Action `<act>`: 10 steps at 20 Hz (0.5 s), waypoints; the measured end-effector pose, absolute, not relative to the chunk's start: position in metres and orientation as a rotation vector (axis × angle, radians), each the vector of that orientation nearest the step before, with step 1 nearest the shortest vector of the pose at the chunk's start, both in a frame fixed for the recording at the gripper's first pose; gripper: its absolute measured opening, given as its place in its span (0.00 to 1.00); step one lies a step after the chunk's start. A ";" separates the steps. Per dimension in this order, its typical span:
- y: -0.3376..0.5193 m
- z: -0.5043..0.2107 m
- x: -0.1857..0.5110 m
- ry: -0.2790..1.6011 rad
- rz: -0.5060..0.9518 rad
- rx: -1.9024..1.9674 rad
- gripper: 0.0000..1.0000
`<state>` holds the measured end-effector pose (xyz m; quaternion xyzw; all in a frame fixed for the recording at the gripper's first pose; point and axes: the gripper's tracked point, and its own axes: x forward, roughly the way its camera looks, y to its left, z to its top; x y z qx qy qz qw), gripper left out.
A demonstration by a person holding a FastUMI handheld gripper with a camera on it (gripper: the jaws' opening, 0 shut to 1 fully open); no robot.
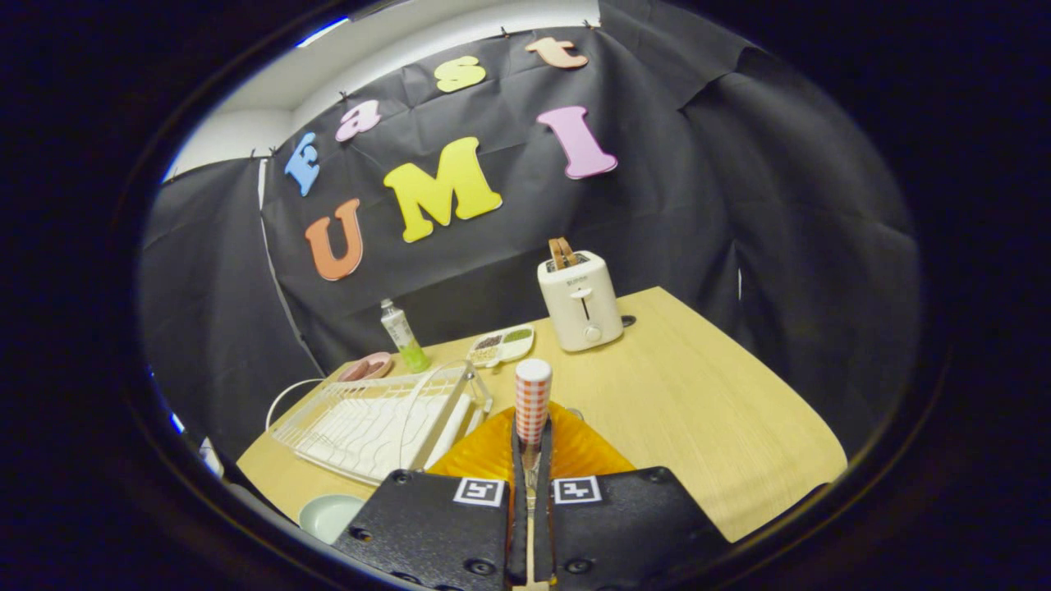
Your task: Take the plate from the dish rack, then take the spoon from the basket and place it into the plate.
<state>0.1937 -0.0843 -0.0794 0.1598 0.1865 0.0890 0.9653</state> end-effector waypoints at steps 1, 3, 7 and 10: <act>-0.087 -0.068 0.191 0.354 0.157 0.315 0.08; -0.090 -0.045 0.178 0.306 0.130 0.304 0.09; -0.073 -0.001 0.134 0.224 0.134 0.280 0.08; -0.045 0.014 0.096 0.190 0.162 0.246 0.08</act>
